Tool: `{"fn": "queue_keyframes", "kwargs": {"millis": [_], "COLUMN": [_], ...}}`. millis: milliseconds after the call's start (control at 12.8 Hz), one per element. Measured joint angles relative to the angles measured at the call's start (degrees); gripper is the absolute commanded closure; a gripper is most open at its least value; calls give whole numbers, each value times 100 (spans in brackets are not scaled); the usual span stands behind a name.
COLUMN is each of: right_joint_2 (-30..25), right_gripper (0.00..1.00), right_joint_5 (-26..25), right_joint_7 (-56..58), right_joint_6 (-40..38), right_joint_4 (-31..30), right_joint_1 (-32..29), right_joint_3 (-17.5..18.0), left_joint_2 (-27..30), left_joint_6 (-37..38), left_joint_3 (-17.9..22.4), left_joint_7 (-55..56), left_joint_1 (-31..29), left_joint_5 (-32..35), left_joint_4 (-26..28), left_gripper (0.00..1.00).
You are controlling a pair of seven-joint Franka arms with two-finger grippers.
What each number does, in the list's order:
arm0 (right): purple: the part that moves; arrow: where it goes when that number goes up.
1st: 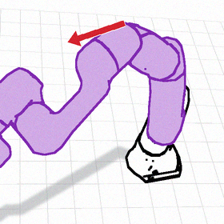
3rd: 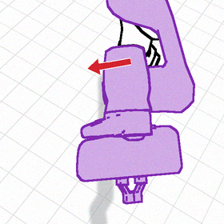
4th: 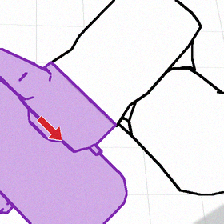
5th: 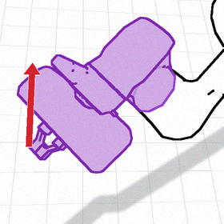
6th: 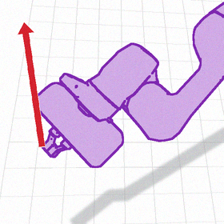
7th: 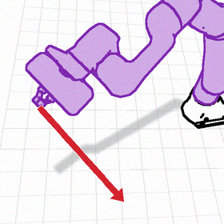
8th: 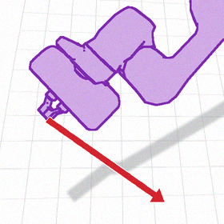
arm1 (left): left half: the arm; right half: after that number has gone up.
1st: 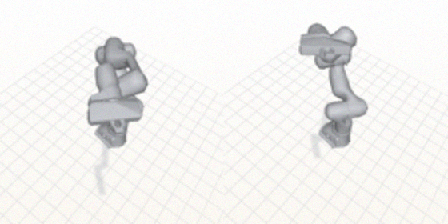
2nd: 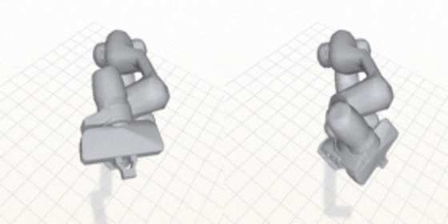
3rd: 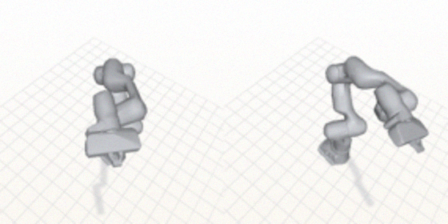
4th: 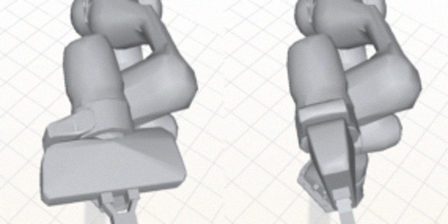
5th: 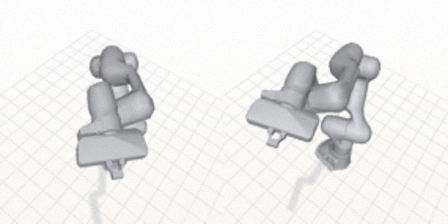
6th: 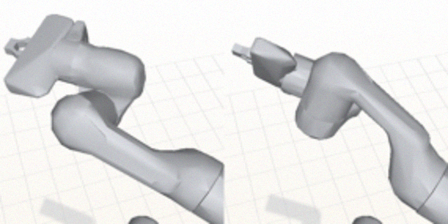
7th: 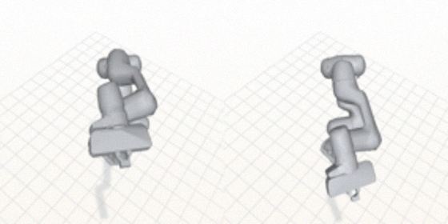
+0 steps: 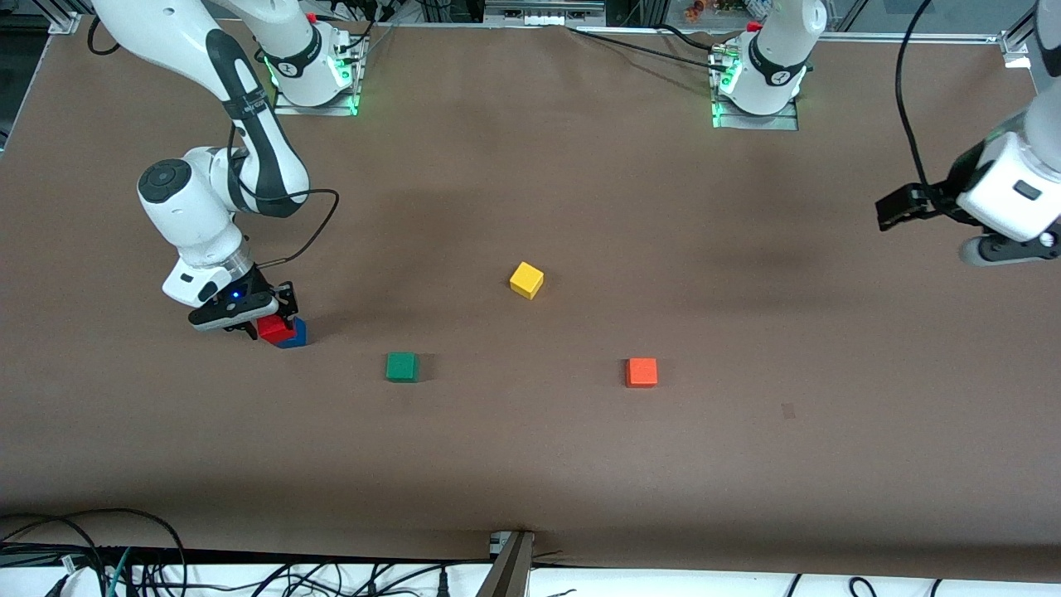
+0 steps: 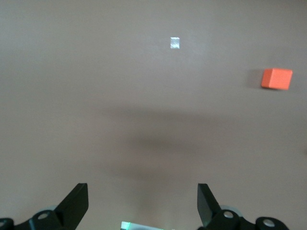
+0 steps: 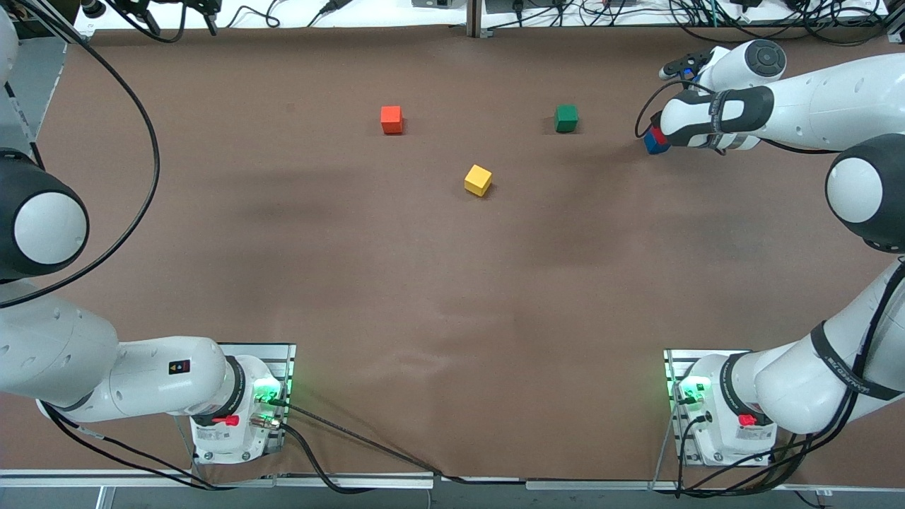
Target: Pass red block to right arm, stack on blue
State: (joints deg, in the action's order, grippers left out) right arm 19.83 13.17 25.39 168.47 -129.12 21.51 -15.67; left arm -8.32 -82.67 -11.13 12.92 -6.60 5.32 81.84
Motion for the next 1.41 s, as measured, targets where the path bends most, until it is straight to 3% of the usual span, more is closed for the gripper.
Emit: {"fn": "queue_keyframes", "kwargs": {"millis": [157,471,1020,1412], "right_joint_2": [-1,-53,-303,-301], "right_gripper": [0,0,0,0], "right_joint_5": [-1,-2,-66,-730], "right_joint_7": [0,0,-14,-309], "right_joint_6": [1,-412,-3932,-6130], "right_joint_4": [3,175,1904,3219], "right_joint_1": [0,1,-11,-41], "right_joint_3": [-49,-81,-562,-727], "left_joint_2": [169,361,345,339], "left_joint_6": [-442,-608,-646,-745], "left_joint_3": [299,313,250,245], "left_joint_7": [-10,-6,-2,-126], "left_joint_1": [213,318,392,359], "left_joint_5": [-37,-38,-40,-75], "left_joint_4": [295,574,617,594], "left_gripper": [0,0,0,0]}}
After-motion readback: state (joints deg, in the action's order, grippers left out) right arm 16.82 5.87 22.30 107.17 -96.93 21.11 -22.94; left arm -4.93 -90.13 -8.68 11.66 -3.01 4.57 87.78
